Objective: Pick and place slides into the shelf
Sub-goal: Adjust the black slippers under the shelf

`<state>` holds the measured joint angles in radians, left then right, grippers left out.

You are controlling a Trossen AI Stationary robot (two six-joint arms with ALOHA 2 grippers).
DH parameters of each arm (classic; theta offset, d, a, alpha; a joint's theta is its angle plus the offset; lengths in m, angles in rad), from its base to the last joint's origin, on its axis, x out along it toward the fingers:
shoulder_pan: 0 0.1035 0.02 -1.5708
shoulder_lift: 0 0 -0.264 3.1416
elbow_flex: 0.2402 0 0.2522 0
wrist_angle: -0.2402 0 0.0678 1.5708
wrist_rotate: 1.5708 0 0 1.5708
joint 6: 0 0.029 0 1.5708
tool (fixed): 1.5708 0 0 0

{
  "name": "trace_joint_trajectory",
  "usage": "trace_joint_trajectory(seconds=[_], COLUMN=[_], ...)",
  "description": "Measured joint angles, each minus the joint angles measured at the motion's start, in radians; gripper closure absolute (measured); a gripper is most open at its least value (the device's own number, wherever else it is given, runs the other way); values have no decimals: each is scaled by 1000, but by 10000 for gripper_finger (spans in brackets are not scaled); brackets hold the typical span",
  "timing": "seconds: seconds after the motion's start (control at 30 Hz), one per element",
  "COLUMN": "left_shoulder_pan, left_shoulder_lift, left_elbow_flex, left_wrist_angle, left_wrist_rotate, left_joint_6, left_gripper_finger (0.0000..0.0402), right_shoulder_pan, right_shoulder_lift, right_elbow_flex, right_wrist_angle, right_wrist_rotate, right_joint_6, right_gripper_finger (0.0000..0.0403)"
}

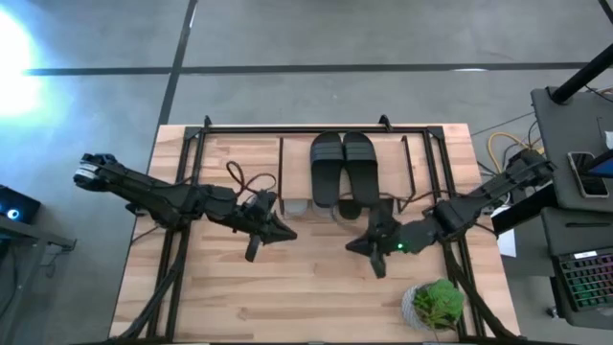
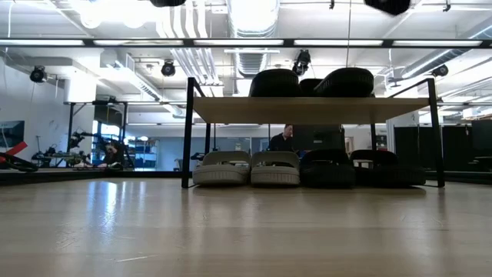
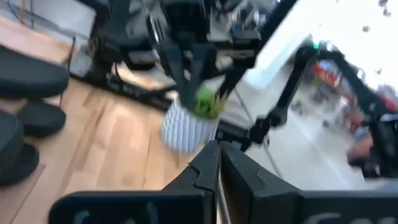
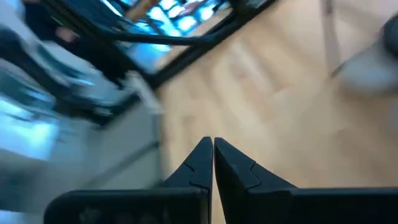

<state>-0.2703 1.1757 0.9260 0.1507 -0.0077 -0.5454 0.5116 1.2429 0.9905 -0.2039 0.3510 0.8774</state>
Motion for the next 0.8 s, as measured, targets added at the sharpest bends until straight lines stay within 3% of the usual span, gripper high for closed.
trace_joint_trajectory(seconds=[0.17, 0.37, 0.53, 0.8], left_shoulder_pan=[0, 0, 0, 0], left_shoulder_lift=[0, 0, 1, 1], left_elbow_flex=[-2, -30, -105, -207], left_wrist_angle=[-139, -363, -370, -369], left_wrist_rotate=[-15, -105, -168, -276], left_joint_6=[32, 38, 79, 160], left_gripper_finger=[402, 402, 402, 402], right_shoulder_pan=[7, 7, -3, -78], right_shoulder_lift=[96, 259, 377, 524], right_elbow_flex=[1, 1, 1, 1], right_wrist_angle=[-130, -253, -236, -220], right_wrist_rotate=[178, 200, 208, 344], right_joint_6=[-172, -197, -197, -179], right_gripper_finger=[394, 394, 394, 394])
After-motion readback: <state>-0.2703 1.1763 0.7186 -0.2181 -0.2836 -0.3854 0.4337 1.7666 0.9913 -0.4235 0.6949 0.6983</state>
